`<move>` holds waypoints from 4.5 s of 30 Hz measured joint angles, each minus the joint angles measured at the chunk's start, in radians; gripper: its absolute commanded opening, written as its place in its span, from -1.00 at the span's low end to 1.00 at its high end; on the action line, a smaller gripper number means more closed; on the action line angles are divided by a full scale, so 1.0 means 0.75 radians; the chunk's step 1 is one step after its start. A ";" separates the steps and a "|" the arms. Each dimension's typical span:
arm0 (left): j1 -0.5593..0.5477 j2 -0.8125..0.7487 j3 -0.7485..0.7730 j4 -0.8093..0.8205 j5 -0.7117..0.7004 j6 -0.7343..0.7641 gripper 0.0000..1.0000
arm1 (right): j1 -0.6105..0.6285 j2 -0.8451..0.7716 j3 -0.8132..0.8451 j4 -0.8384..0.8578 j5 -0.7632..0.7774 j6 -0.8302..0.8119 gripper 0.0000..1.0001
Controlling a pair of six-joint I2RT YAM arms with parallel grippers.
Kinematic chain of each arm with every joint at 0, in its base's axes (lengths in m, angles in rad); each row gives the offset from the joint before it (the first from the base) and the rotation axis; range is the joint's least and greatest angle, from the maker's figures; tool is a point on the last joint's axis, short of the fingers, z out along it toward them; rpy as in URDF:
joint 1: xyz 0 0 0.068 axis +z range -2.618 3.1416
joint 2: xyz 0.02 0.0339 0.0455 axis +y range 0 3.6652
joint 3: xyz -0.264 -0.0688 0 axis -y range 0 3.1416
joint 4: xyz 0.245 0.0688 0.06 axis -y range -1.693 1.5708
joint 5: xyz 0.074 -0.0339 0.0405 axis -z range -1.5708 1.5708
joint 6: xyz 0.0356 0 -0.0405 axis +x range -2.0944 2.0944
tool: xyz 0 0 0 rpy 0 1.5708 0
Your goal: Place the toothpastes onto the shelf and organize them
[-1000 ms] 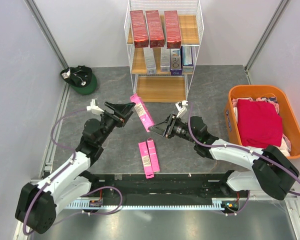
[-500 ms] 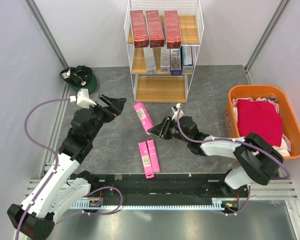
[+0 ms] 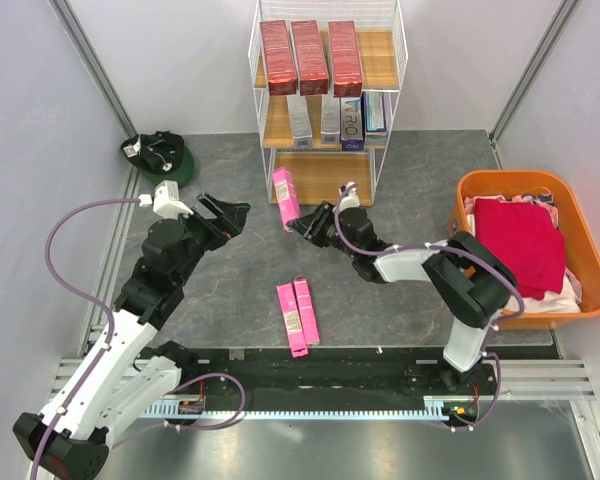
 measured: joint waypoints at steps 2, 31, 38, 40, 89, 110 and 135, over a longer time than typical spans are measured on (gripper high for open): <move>0.000 -0.010 0.000 0.000 -0.003 0.005 0.91 | -0.001 0.085 0.065 0.020 0.022 0.027 -0.62; 0.000 -0.047 0.000 -0.019 0.005 0.016 0.90 | -0.115 0.762 0.671 0.058 0.218 0.368 0.56; 0.000 -0.044 0.000 -0.015 0.018 0.016 0.90 | -0.100 0.644 0.628 -0.117 0.318 0.321 0.96; 0.000 -0.036 0.000 -0.012 0.029 0.016 0.89 | -0.100 0.604 0.578 -0.143 0.345 0.313 0.96; -0.133 0.379 -0.468 0.009 0.469 -0.110 0.50 | -0.032 -0.796 -0.212 -0.773 0.250 -0.312 0.96; -0.378 0.833 -0.403 0.435 0.453 -0.262 0.31 | -0.087 -0.829 -0.212 -0.863 0.247 -0.333 0.96; -0.443 0.740 -0.222 0.208 0.293 -0.228 -0.63 | -0.094 -0.826 -0.212 -0.872 0.156 -0.347 0.96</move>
